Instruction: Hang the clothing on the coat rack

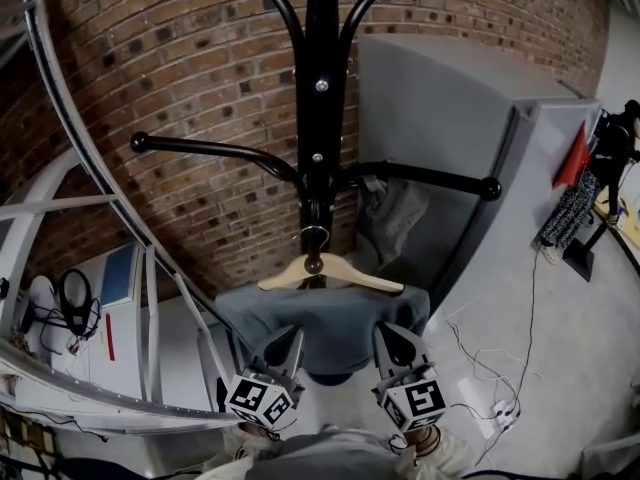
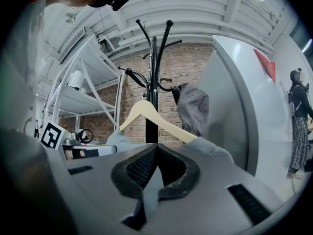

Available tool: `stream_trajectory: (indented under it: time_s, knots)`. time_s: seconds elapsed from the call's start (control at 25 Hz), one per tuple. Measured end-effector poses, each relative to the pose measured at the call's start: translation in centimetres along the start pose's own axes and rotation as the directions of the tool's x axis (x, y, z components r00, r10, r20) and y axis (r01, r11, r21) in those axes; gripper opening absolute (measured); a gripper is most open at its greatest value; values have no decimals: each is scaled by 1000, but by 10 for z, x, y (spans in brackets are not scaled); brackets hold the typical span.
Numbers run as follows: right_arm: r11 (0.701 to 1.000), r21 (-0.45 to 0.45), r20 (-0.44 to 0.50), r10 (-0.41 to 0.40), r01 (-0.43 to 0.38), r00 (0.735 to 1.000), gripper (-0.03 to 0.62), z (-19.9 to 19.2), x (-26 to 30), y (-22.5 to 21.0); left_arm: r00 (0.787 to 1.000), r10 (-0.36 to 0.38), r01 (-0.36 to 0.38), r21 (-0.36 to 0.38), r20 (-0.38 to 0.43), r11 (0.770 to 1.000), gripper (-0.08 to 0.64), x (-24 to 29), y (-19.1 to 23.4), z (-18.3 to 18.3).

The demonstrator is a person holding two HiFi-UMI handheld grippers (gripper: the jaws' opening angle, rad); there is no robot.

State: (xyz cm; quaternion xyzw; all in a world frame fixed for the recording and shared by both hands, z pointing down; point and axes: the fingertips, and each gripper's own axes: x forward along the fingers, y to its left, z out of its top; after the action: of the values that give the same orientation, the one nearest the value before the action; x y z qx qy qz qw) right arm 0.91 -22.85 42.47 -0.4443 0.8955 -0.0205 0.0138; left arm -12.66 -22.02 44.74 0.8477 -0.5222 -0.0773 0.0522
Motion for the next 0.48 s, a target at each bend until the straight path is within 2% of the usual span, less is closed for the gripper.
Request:
stream_trajectory:
  time_s: [0.48]
  knots:
    - [1000,5,-8,24,-24,1000,21,-6,1,2,1000,25,-25,-2,-11,1000,8,0,0,-8]
